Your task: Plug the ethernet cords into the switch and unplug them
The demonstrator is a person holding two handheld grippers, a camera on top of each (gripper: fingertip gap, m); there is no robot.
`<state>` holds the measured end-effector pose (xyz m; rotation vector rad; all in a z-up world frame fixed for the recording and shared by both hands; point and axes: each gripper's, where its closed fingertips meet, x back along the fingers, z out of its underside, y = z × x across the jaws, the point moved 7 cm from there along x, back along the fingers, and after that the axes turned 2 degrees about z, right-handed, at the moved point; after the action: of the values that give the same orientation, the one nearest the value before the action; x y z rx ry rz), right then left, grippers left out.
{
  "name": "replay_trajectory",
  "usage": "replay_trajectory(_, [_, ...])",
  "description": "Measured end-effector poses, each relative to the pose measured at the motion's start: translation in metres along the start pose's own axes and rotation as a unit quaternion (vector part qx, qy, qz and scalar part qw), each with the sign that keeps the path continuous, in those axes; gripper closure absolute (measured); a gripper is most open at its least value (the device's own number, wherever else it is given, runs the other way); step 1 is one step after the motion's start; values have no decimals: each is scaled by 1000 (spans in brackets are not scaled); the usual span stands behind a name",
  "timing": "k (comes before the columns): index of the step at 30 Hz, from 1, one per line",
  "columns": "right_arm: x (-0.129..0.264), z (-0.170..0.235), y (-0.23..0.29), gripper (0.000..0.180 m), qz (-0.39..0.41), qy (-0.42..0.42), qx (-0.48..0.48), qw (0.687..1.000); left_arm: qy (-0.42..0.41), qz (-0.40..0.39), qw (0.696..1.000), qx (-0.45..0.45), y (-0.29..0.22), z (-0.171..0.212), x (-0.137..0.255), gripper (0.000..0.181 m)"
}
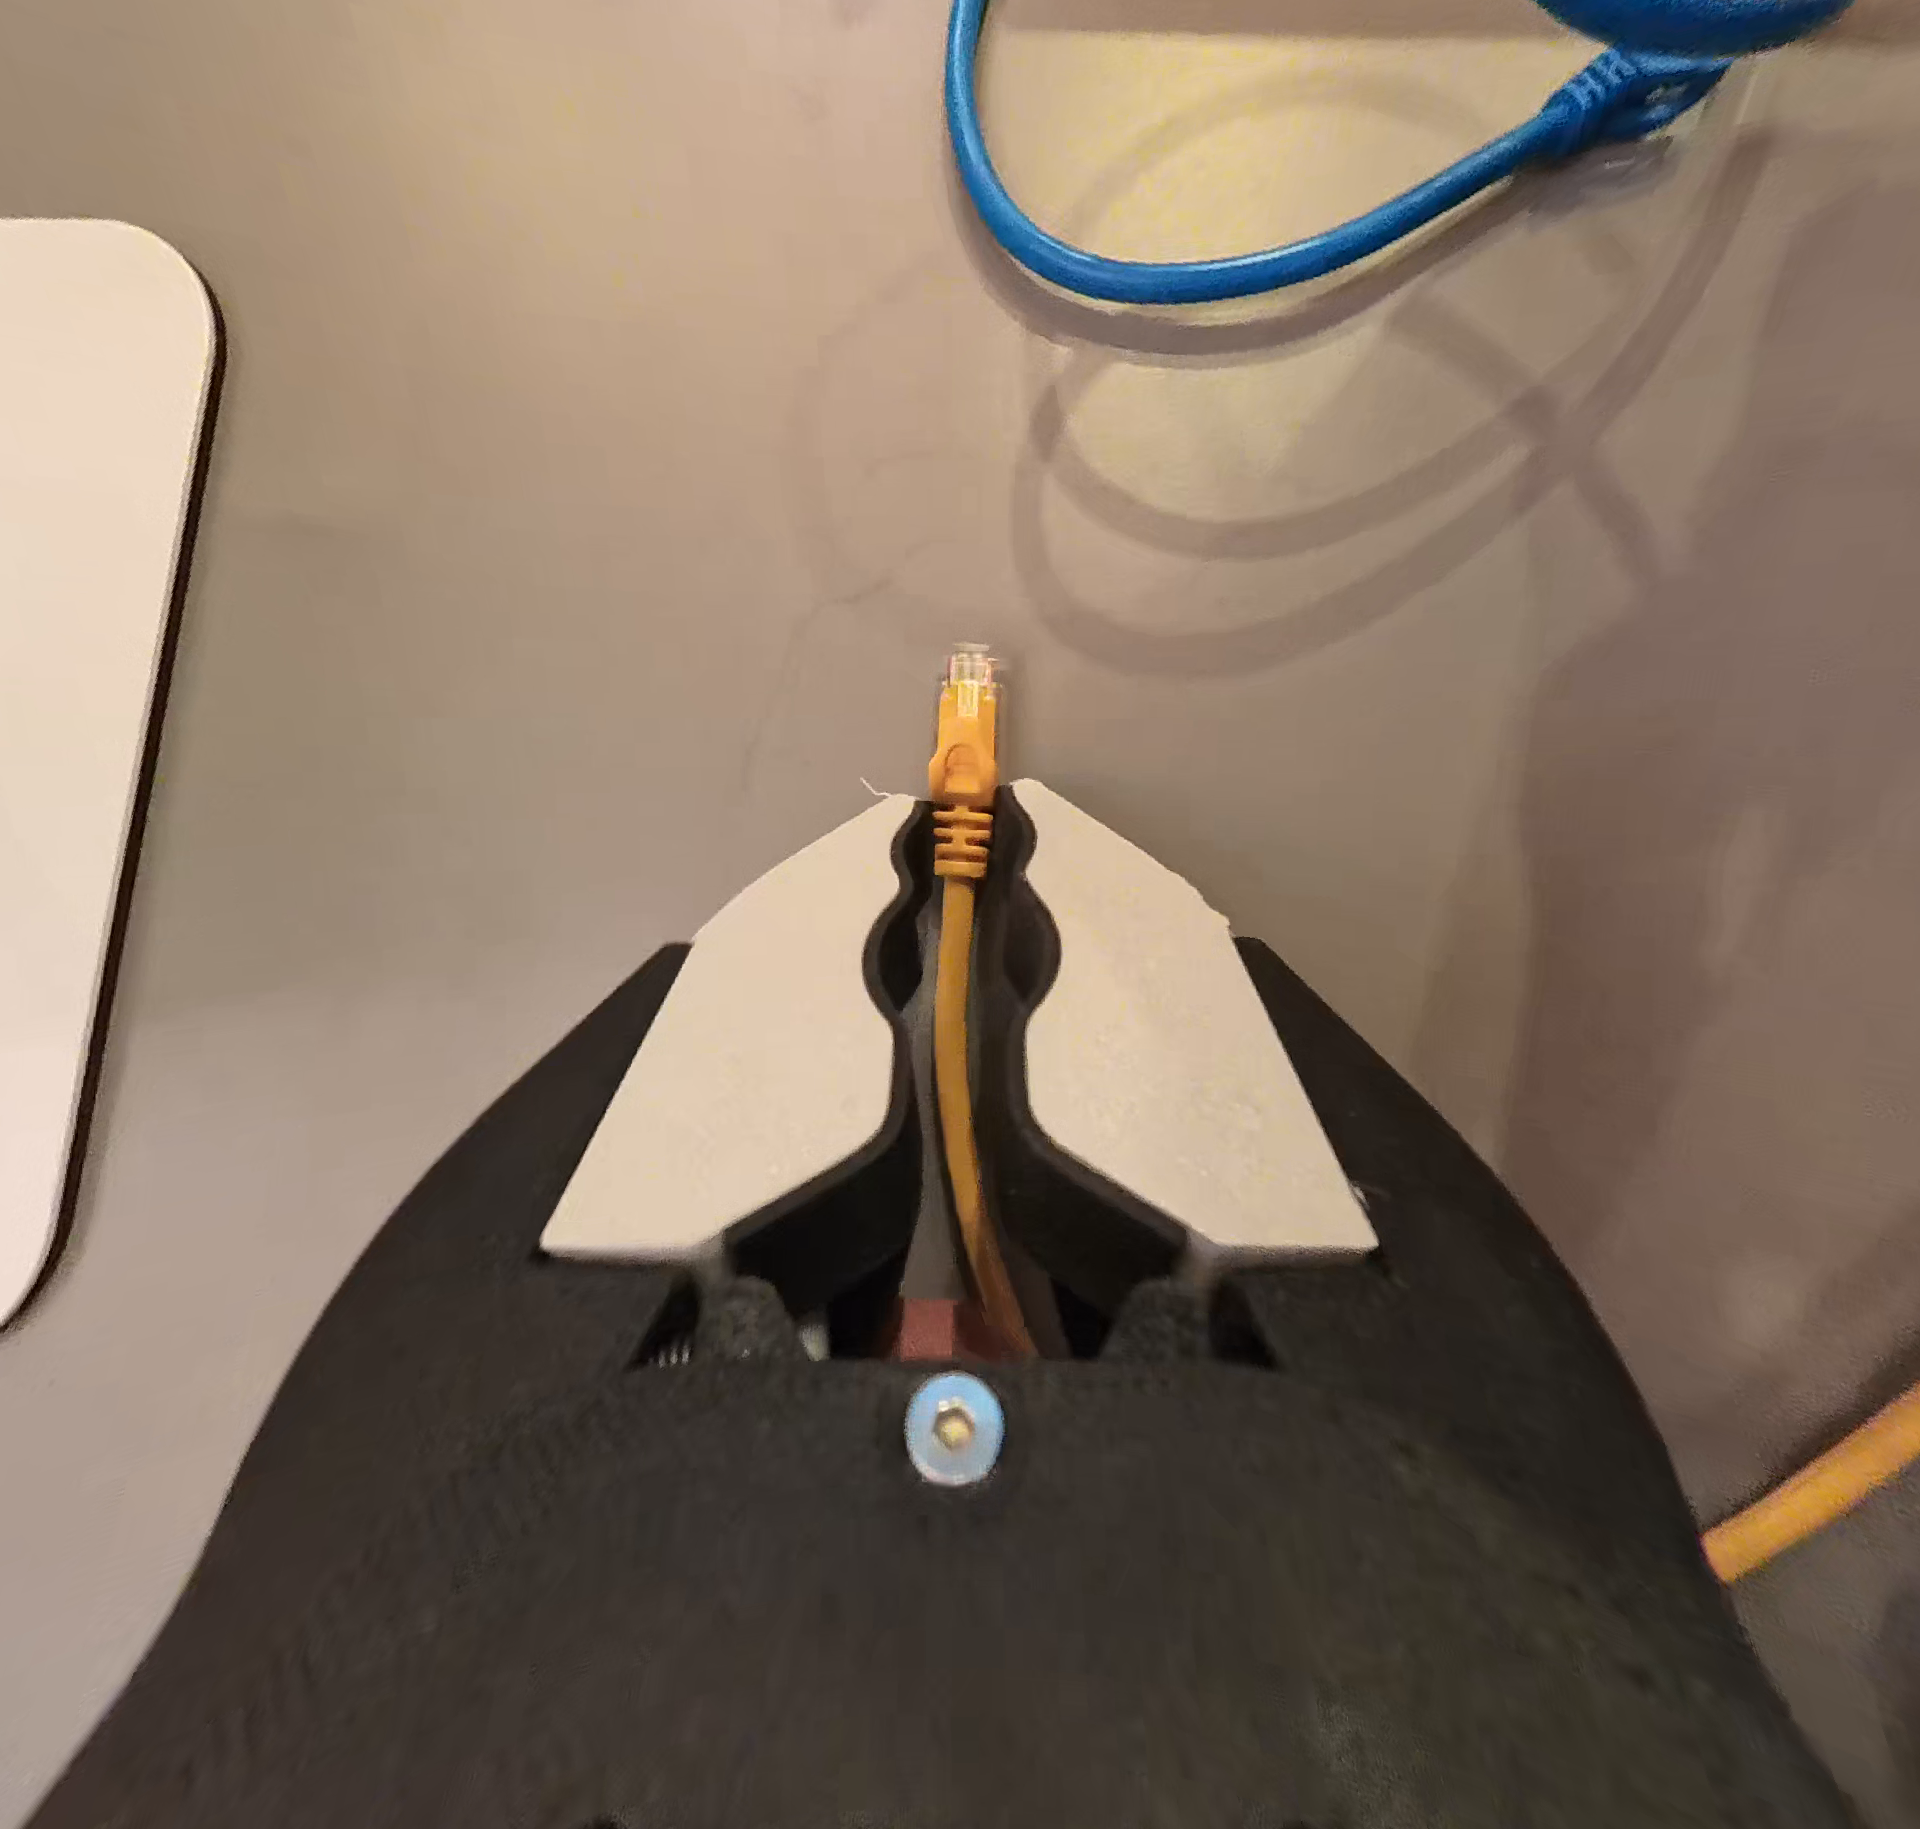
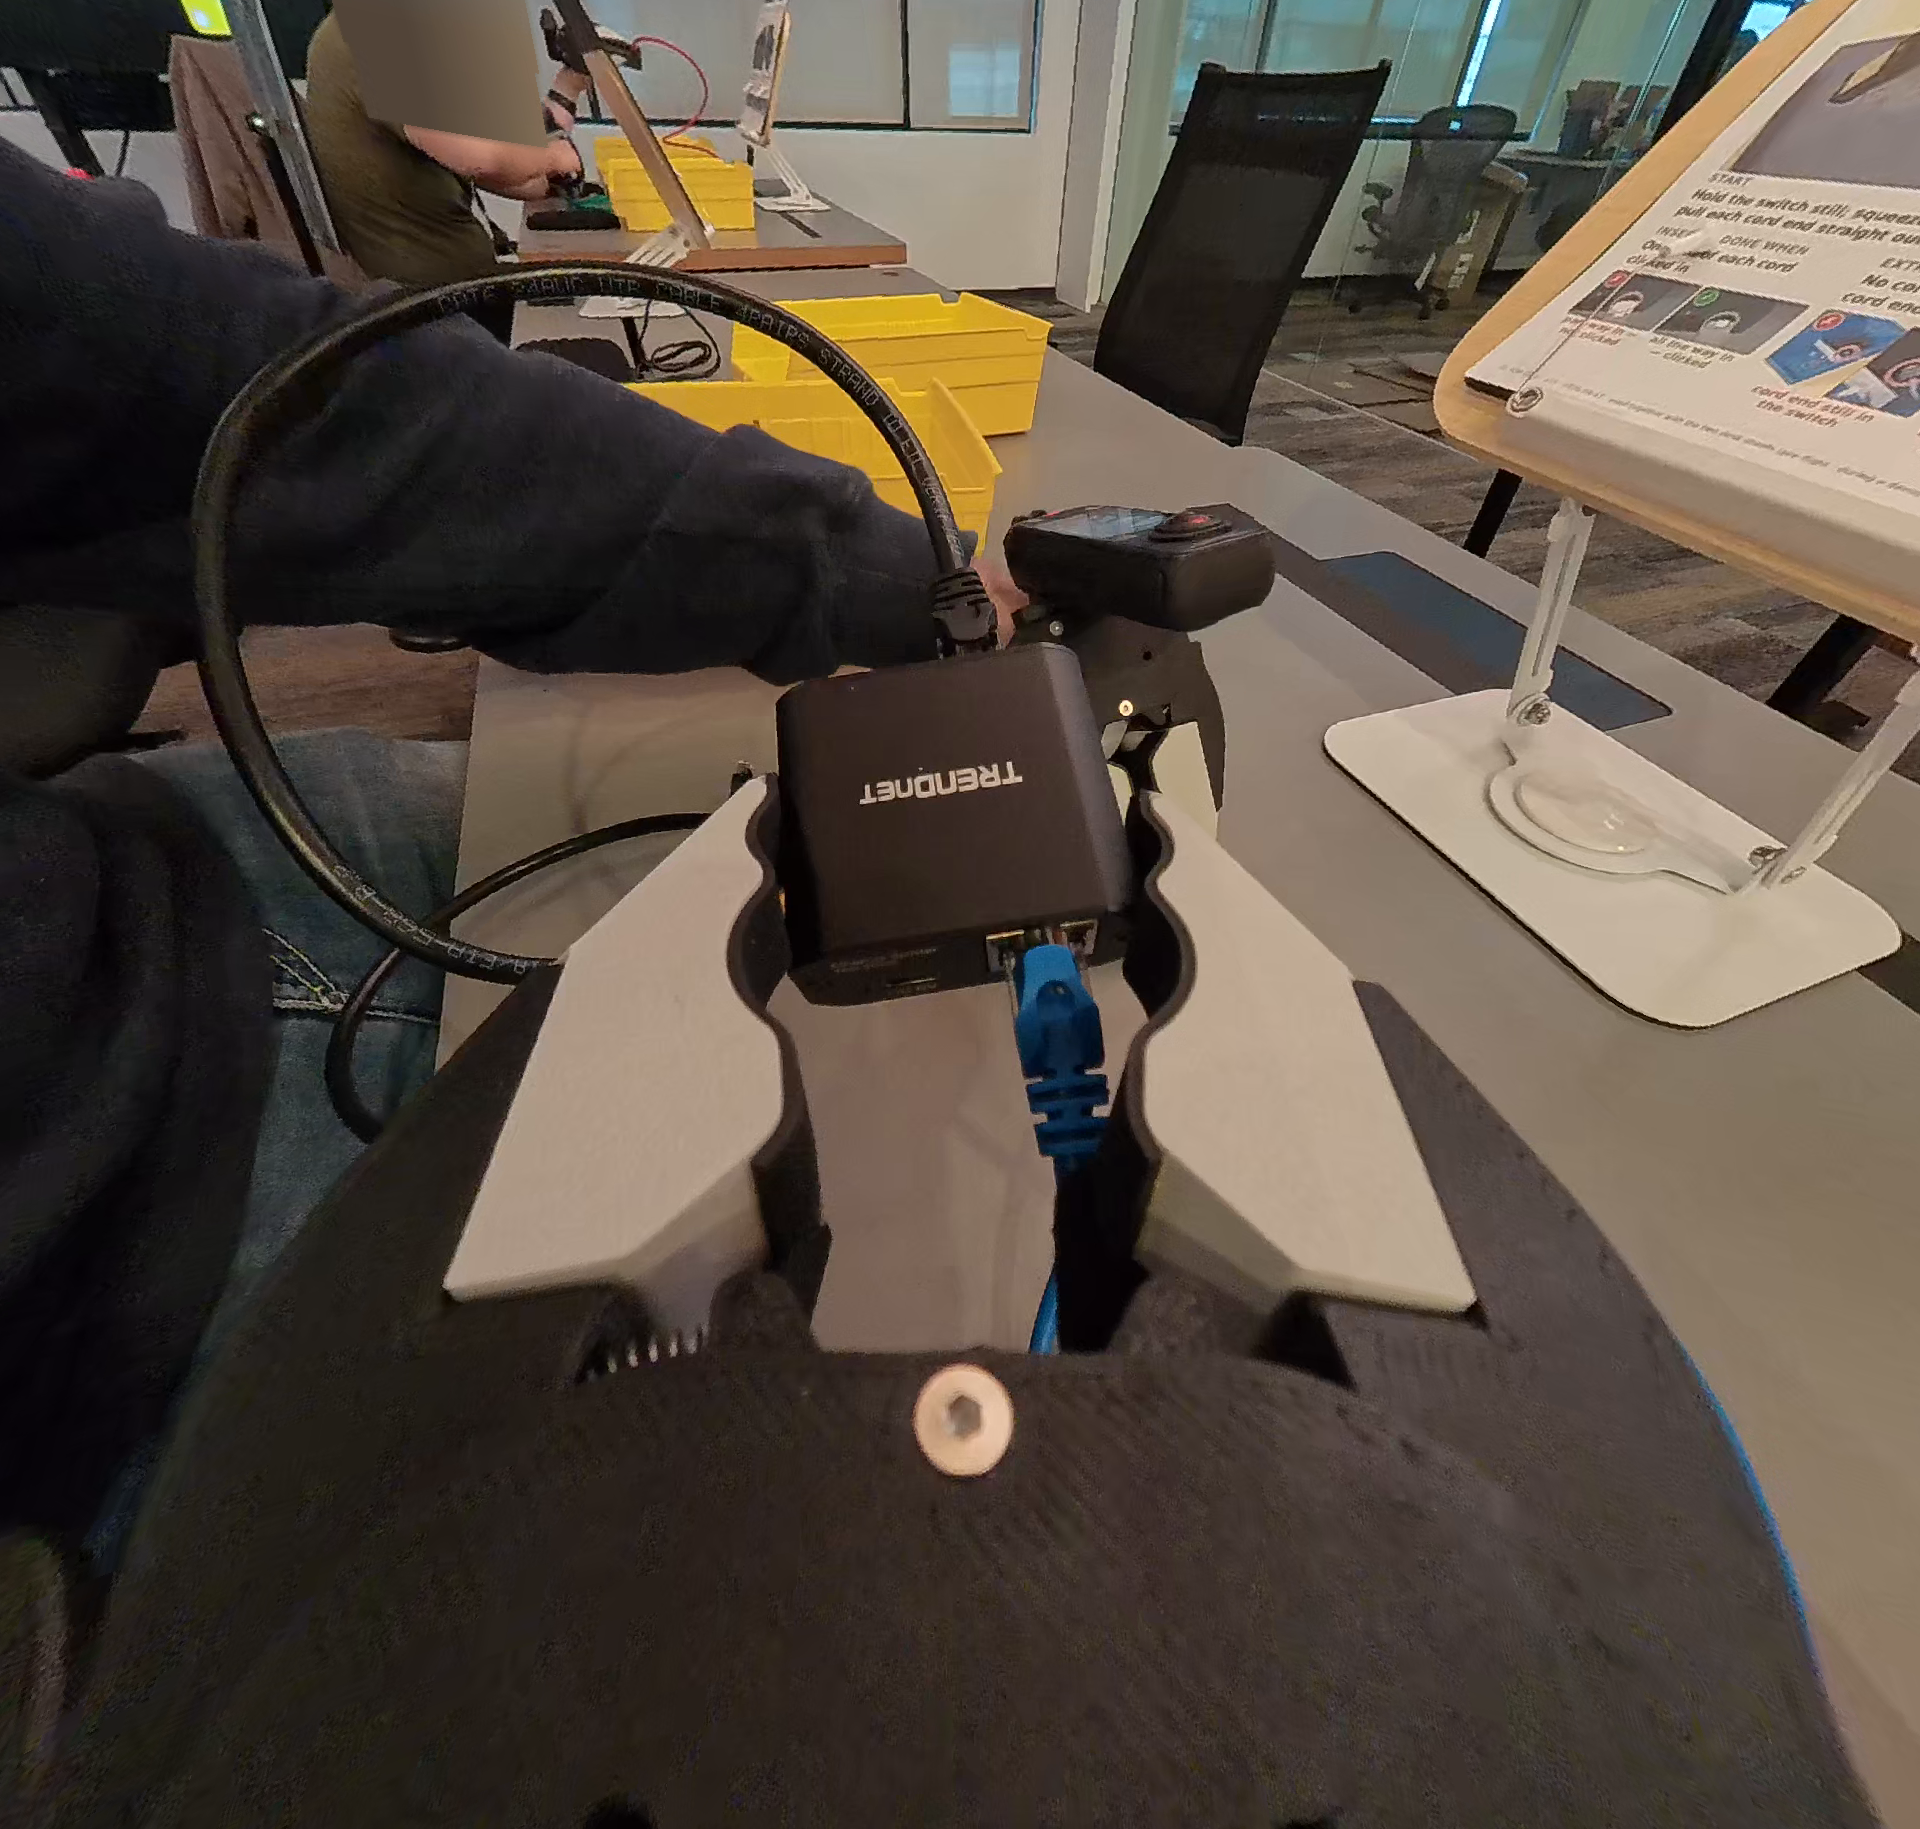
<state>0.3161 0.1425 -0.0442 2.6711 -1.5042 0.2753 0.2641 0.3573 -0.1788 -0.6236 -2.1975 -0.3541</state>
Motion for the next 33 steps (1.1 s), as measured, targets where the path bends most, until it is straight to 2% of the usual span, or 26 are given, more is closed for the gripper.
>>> replay_trajectory(5, [-2, 2, -1, 118, 7, 3, 1, 1000, 0, -7, 1000, 28, -1, 4, 5, 170])
replay_trajectory(9, [-3, 3, -5, 118, 14, 6, 2, 1000, -15, -35, 998, 47, 3, 7, 35, 170])
replay_trajectory(13, [-10, 4, -9, 118, 21, 14, 10, 1000, -26, -101, 994, 44, 13, -3, 99, 170])
replay_trajectory(18, [-24, 10, -15, 118, 31, 33, 20, 999, -27, -194, 981, 9, 23, -30, 206, 170])
replay_trajectory(21, [-31, 12, -19, 118, 38, 46, 28, 998, -14, -231, 973, -20, 13, -57, 266, 170])
replay_trajectory(24, [-37, 13, -23, 118, 48, 56, 41, 996, 4, -234, 971, -56, -11, -89, 304, 170])
replay_trajectory(28, [-47, 15, -29, 118, 52, 67, 46, 995, 18, -205, 973, -102, -50, -135, 304, 170])
replay_trajectory(33, [-53, 10, -28, 118, 31, 52, 43, 997, 55, -140, 979, -136, -93, -164, 247, 170])
